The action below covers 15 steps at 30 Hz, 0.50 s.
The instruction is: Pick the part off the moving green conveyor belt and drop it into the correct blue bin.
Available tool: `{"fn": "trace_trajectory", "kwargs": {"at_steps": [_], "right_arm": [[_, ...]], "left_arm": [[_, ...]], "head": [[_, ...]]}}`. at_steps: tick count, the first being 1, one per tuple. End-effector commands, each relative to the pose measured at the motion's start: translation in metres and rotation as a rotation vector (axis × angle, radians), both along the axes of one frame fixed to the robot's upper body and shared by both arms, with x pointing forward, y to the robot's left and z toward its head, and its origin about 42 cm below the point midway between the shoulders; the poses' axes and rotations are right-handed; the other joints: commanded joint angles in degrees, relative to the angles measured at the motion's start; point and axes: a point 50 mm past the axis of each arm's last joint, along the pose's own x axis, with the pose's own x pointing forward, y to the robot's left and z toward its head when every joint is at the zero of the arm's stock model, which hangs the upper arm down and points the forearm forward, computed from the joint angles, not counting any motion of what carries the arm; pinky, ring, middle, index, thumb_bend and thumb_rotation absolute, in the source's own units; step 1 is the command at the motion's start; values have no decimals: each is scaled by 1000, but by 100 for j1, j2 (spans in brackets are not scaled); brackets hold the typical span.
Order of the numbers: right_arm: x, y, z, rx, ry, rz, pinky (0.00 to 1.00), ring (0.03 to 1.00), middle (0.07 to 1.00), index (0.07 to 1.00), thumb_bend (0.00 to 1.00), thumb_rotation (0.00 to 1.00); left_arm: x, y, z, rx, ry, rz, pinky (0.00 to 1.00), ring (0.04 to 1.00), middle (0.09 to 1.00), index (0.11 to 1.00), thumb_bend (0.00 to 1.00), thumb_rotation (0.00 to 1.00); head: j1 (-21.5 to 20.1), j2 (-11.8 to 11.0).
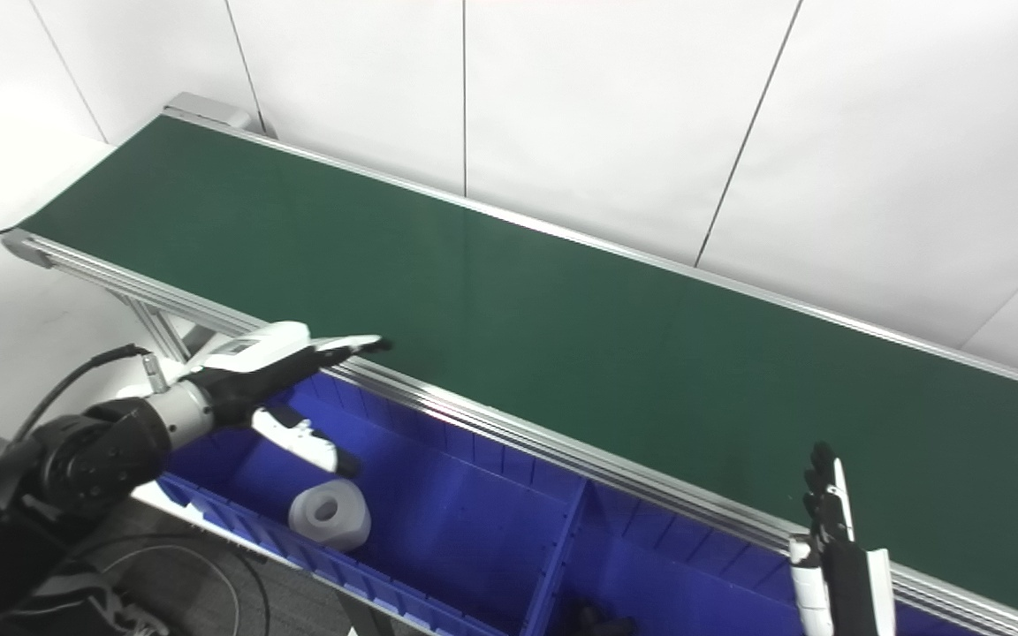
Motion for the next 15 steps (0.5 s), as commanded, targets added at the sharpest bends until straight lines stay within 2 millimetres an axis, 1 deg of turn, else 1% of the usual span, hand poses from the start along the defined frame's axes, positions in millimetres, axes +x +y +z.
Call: {"fn": "trace_trajectory", "kwargs": {"at_steps": [1, 3, 4, 5, 6, 7, 8, 9, 10, 11, 12, 13, 15], "right_arm": [[5, 11, 16, 21, -57, 2, 1000, 1000, 1000, 1000, 872, 1000], [3, 19, 17, 27, -60, 0, 1000, 995, 998, 1000, 837, 1000], [1, 24, 18, 29, -61, -2, 991, 986, 994, 1000, 826, 1000], [0, 30, 18, 29, -61, -4, 990, 985, 994, 1000, 825, 1000], [-2, 37, 18, 27, -56, -5, 981, 981, 991, 1000, 829, 1000], [-3, 42, 18, 25, -53, -7, 974, 981, 989, 1000, 838, 1000], [-4, 48, 18, 23, -51, -9, 971, 980, 986, 1000, 848, 1000], [-5, 53, 18, 22, -50, -11, 966, 981, 986, 998, 849, 1000], [-6, 58, 19, 22, -51, -13, 961, 983, 986, 995, 850, 1000], [-8, 63, 19, 19, -50, -16, 958, 983, 988, 991, 845, 1000], [-10, 67, 19, 15, -48, -18, 963, 985, 993, 992, 828, 1000], [-12, 71, 20, 7, -47, -19, 970, 989, 997, 993, 827, 1000], [-17, 75, 19, -7, -44, -23, 978, 993, 1000, 998, 829, 1000]], "left_arm": [[2, -9, 16, -102, -94, 14, 844, 943, 958, 950, 990, 717], [0, -26, 17, -265, -179, 38, 862, 937, 946, 938, 989, 717], [1, -35, 15, -350, -220, 51, 875, 931, 938, 927, 921, 682], [2, -42, 12, -421, -257, 67, 874, 930, 937, 926, 912, 679], [4, -48, 7, -491, -279, 102, 850, 912, 928, 926, 880, 691], [7, -55, 1, -552, -289, 140, 836, 902, 923, 929, 872, 710], [10, -61, -5, -616, -289, 182, 838, 899, 924, 937, 861, 731], [13, -68, -11, -675, -284, 213, 849, 902, 927, 942, 856, 736], [17, -72, -18, -721, -275, 236, 877, 916, 941, 955, 846, 745], [22, -78, -28, -759, -264, 264, 906, 934, 954, 967, 844, 753], [27, -83, -39, -777, -252, 282, 935, 950, 971, 980, 850, 768], [31, -87, -50, -783, -235, 296, 943, 956, 982, 989, 841, 784], [37, -89, -71, -775, -199, 301, 972, 978, 994, 996, 842, 820]], "head": [[-197, 8], [-652, 41], [-890, 55], [-1207, 71], [-1646, 95], [-1646, 95], [-2043, 126], [-2043, 126], [-2382, 137], [-2533, 141], [-2671, 141], [-2828, 133], [-3016, 113]]}}
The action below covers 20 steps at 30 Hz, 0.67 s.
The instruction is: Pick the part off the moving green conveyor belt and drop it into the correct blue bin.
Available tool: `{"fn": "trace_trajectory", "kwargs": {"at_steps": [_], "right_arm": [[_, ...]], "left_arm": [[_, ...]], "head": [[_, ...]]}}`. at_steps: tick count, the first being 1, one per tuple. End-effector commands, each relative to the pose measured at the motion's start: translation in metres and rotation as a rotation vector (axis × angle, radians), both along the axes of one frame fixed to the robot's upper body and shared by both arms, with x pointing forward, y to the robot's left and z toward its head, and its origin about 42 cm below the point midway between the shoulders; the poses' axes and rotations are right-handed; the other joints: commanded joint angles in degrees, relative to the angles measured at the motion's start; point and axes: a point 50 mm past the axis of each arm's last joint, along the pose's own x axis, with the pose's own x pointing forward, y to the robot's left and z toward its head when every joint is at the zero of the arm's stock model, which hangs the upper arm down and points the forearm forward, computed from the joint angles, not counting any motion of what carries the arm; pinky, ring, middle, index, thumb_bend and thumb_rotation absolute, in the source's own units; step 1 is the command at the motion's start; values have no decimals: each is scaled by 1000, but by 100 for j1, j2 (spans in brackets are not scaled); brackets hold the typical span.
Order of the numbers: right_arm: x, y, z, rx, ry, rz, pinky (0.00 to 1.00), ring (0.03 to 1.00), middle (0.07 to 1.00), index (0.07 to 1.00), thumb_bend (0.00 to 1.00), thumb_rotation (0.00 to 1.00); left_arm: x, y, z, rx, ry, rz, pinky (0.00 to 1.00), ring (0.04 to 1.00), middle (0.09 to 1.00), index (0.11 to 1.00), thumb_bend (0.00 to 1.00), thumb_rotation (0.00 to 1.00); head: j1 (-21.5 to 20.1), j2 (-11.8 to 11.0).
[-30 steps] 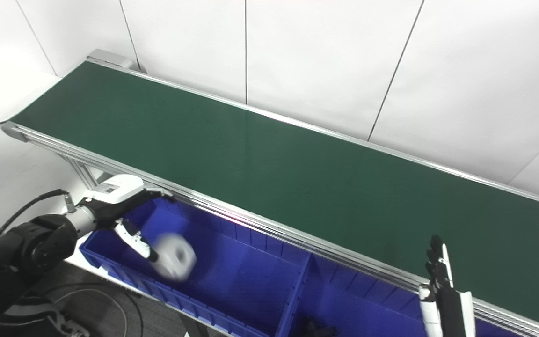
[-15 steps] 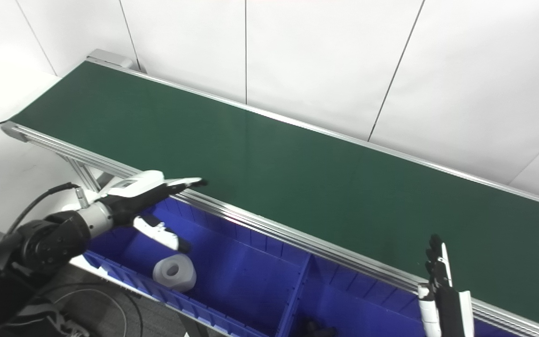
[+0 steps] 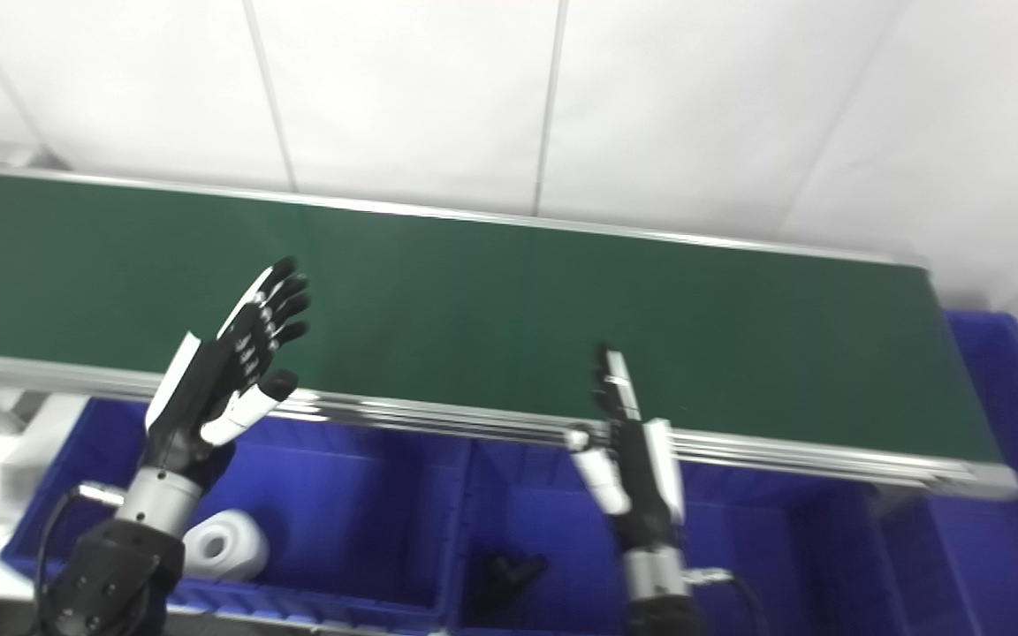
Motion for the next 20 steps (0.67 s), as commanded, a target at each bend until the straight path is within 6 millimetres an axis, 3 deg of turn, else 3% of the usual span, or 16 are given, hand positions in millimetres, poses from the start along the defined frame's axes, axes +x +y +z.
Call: {"fn": "trace_trajectory", "kwargs": {"at_steps": [1, 7, 20], "right_arm": [[-2, 4, 10, -3, -42, -26, 980, 995, 1000, 1000, 829, 1000], [-13, 4, 7, -11, -33, -62, 1000, 1000, 1000, 998, 815, 1000], [-27, -7, 8, -19, -14, -99, 1000, 999, 1000, 1000, 841, 1000]], "left_arm": [[8, 3, -6, 22, -40, -6, 976, 989, 997, 998, 849, 828], [19, -1, -24, -27, -1, -69, 976, 986, 1000, 1000, 876, 800], [-2, -16, -29, 0, 12, -95, 937, 965, 995, 1000, 866, 805]], "head": [[-94, -8], [-340, -18], [-236, -106]]}}
